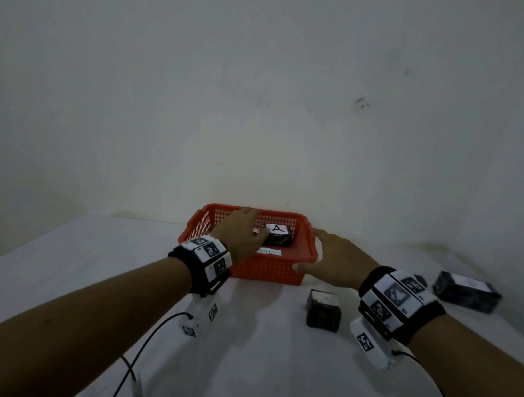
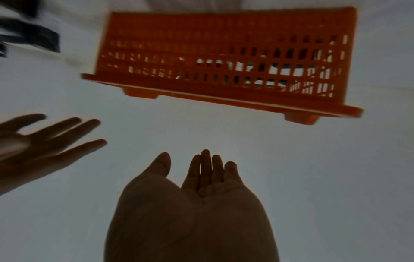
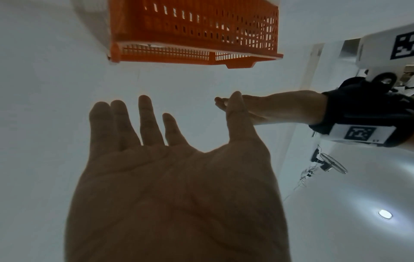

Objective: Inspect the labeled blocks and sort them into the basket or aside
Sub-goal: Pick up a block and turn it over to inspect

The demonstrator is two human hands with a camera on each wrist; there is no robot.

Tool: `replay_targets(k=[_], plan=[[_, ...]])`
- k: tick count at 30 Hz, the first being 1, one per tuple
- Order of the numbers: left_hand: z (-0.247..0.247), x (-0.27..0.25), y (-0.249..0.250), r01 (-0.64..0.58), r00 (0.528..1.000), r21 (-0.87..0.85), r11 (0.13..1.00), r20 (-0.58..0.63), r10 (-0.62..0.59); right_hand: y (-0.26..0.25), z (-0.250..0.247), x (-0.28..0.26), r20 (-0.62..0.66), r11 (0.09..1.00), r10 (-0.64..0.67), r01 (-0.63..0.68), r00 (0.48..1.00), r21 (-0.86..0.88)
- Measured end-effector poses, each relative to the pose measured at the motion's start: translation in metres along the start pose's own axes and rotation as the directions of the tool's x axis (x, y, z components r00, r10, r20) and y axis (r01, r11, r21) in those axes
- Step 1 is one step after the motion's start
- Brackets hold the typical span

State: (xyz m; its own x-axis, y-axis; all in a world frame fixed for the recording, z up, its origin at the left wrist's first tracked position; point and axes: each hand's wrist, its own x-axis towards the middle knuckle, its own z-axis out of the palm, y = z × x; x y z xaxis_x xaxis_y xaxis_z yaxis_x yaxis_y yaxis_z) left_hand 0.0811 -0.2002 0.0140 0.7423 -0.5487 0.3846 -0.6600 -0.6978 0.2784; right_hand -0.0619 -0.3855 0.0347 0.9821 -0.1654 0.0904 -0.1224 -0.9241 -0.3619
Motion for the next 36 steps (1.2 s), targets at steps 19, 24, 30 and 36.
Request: replay_targets(k=[19,24,30,36], plan=[[0.071,-0.050,0.094,-0.287,0.920,-0.041,0.957,0.267,0.287,0.100,0.038,-0.044,0.122,0.978,0.186,-0.173,0.975,-0.114],[0.099,-0.047,0.097,-0.144,0.907,-0.019,0.989,0.398,0.140,0.100,0.051,-0.032,0.163,0.985,0.162,-0.150,0.973,-0.087],[0.111,-0.040,0.094,-0.025,0.916,-0.183,0.983,0.390,0.096,0.091,0.061,-0.018,0.163,0.989,0.143,-0.134,0.976,-0.063],[0.111,-0.041,0.086,0.016,0.925,-0.279,0.960,0.369,0.092,0.095,0.058,-0.024,0.111,0.997,0.056,-0.062,0.992,0.052]])
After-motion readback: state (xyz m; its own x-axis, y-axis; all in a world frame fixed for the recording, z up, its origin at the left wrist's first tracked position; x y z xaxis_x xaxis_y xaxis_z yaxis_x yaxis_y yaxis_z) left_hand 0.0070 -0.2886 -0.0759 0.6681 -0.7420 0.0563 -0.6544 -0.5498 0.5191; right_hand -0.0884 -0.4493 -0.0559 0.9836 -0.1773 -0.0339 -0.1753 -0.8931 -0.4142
